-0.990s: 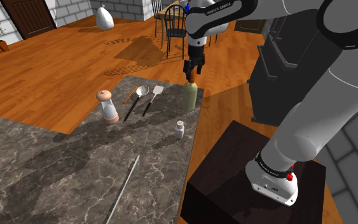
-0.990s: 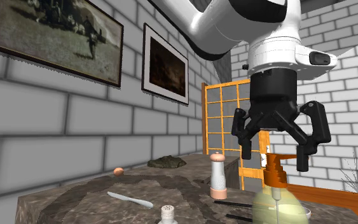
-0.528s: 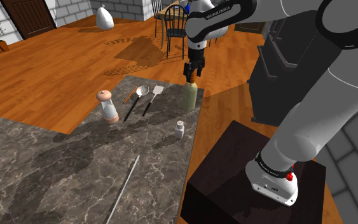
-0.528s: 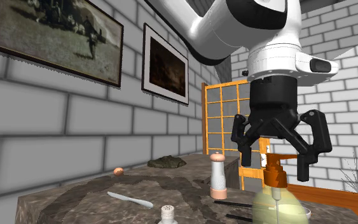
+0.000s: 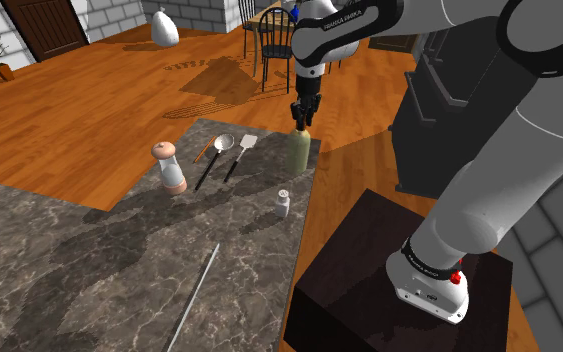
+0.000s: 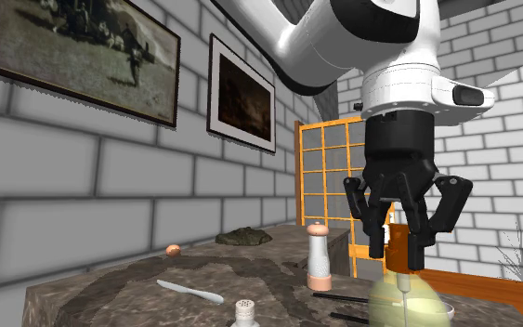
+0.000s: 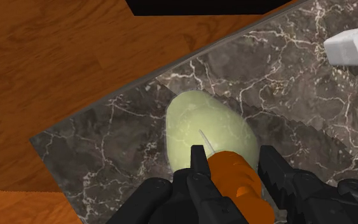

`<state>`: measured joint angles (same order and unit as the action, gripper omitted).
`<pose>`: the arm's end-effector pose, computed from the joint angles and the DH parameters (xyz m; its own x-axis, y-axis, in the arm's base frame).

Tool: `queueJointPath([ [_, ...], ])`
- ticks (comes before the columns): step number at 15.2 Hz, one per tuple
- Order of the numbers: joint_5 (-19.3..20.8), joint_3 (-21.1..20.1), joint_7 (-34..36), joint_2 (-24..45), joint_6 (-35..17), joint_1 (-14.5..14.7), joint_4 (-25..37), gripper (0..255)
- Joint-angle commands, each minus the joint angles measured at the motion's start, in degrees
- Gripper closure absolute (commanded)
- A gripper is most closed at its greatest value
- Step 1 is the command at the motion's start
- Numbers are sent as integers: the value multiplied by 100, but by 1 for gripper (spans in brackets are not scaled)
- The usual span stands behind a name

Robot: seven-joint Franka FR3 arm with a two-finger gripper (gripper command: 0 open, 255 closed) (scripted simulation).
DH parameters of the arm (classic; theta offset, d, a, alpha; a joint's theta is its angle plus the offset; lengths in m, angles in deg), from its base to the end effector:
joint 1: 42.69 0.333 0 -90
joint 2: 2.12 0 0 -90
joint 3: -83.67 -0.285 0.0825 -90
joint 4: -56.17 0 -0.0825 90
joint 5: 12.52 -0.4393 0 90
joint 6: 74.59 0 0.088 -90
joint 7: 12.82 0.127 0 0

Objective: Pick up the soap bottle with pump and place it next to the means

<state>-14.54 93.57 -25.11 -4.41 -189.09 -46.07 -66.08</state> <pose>0.5538 -0.1278 0.3381 0.9958 -0.0304 -0.0859 -0.0354 -0.9977 -0.0570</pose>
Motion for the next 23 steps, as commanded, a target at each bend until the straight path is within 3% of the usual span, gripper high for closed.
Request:
queueJointPath([
  [1, 0, 0, 0, 2, 1, 0, -1, 255],
  [4, 0, 0, 0, 1, 0, 0, -2, 255],
  [23, 68, -17, 94, -331, 1438, 7, 1112, 255],
])
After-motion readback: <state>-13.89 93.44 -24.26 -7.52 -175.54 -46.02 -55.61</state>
